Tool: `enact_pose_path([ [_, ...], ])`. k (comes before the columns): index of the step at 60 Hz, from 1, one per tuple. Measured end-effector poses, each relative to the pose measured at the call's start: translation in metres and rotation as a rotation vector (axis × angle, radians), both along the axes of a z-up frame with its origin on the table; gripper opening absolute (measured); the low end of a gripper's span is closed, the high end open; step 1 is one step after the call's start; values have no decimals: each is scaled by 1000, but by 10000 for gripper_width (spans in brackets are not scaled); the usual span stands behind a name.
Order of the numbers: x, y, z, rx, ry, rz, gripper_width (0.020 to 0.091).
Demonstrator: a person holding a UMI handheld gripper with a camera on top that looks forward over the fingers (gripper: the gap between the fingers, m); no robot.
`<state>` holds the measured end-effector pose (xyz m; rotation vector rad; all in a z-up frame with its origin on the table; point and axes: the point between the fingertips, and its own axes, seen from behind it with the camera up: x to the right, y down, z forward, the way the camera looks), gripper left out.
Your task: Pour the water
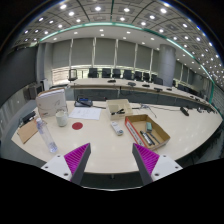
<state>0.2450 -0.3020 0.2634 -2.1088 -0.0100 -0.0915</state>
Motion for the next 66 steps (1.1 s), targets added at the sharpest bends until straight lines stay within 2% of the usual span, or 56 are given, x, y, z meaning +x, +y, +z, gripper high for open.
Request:
enact_pose_path([
  [9,-22,-1,-8,-5,26,23,862],
  [18,-64,2,-28,-14,39,82,859],
  [39,-239,6,-100,7,71,241,861],
  [52,-325,66,-136,92,83,218,863],
  [66,-354,148,-170,145,75,160,849],
])
